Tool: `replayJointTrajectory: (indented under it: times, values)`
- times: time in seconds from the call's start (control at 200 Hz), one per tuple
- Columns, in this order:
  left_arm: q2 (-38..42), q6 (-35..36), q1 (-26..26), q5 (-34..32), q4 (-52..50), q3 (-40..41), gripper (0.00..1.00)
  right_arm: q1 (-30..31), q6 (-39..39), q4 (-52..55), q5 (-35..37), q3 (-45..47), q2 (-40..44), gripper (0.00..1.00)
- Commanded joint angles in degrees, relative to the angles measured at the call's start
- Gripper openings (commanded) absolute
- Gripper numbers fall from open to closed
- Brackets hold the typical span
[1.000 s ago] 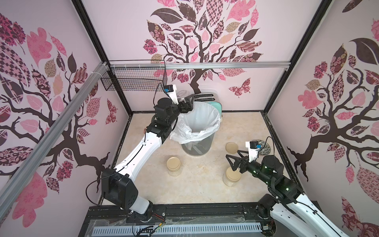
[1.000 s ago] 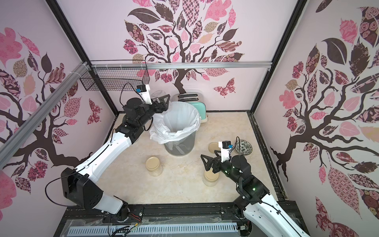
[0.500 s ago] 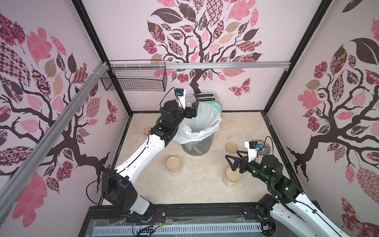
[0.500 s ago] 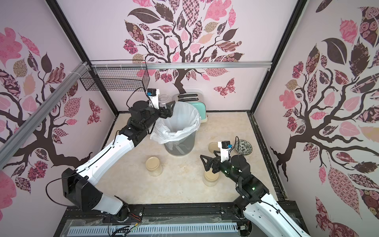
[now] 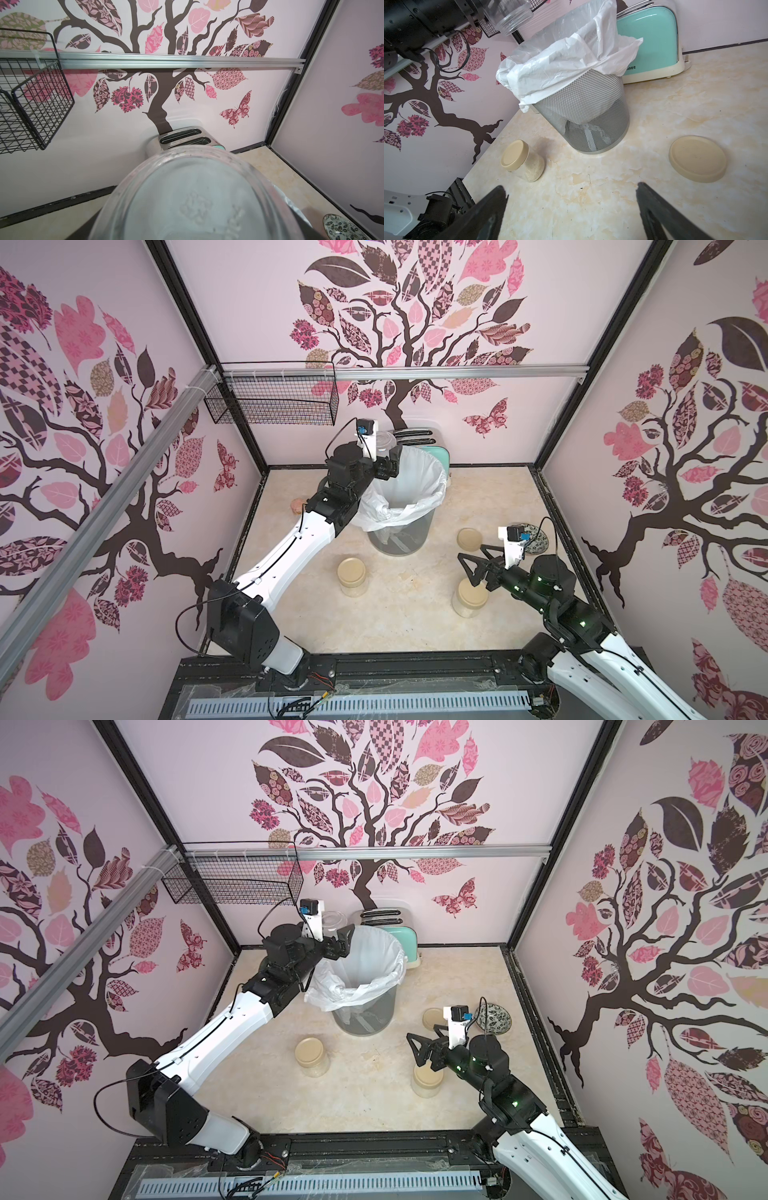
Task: Empty moldy rice from jars
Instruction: Pour the moldy rice from the jar into the trash bin.
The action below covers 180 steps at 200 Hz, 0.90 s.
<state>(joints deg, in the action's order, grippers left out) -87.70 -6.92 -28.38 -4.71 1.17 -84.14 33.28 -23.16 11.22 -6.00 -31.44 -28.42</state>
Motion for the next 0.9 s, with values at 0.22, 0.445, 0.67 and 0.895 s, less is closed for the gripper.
replayJointTrajectory:
  times: [0.22, 0.445, 0.67, 0.895]
  values:
    - [-0.88, -2.91, -0.11, 0.64, 2.19, -5.10, 0.65, -0.14, 1.22, -1.27, -1.67, -1.62, -1.92, 0.99]
    - [-1.55, -2.55, 0.22, -0.59, 1.54, -3.93, 0.66, -0.12, 1.34, -2.27, -1.91, -2.37, -3.23, 1.00]
    - [0.54, -12.53, 2.73, 5.47, 3.35, -0.66, 0.67, -0.14, 2.12, -7.74, -7.08, -5.55, -5.17, 1.00]
    - [-0.49, -33.04, 6.82, 14.31, 7.49, 1.39, 0.68, -0.14, 0.69, -20.80, -17.35, -11.74, -13.29, 0.96]
